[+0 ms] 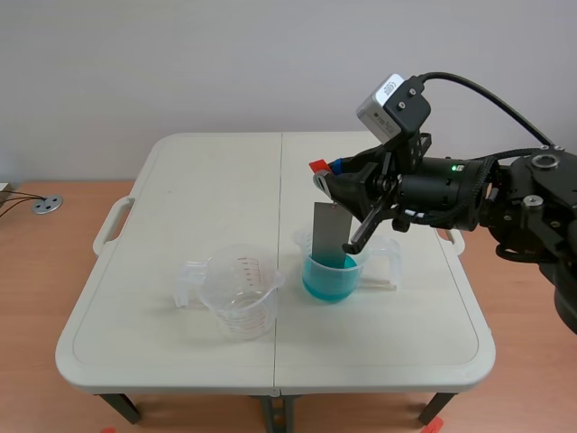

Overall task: Hold the metal plate by the orange handle, dip it into the blue solution, take it out and point at it, then put the plate back in the beaker on the left.
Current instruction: 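Hold the plate still in the solution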

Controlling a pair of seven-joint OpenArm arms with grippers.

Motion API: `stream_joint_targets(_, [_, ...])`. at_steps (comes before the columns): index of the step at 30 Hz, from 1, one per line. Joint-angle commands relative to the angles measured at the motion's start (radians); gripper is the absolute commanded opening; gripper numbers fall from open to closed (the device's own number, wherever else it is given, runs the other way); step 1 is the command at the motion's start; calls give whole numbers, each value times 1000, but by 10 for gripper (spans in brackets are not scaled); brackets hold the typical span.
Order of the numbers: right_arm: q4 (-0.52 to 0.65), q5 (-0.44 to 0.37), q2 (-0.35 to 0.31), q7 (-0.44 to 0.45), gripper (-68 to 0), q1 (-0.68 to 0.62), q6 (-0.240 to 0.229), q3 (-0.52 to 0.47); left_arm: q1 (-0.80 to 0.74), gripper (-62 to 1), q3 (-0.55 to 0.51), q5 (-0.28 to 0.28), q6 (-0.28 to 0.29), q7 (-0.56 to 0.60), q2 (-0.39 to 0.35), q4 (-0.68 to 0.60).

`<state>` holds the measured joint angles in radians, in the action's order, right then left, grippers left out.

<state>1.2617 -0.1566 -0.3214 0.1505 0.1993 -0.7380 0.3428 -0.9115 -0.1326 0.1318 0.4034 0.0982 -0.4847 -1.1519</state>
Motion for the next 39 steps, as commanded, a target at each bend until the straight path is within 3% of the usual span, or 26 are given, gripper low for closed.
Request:
stream_joint_targets(1, [5, -1, 0, 6, -664, 17, -8, 5, -13, -594, 0, 3, 3, 6, 5, -11])
stream_joint_targets(13, [13, -5, -3, 37, -664, 16, -8, -23, -13, -594, 0, 3, 3, 6, 5, -11])
stream_joint_targets(39, [209, -11, -58, 28, -664, 11, -8, -31, -13, -594, 0, 3, 3, 10, 5, -11])
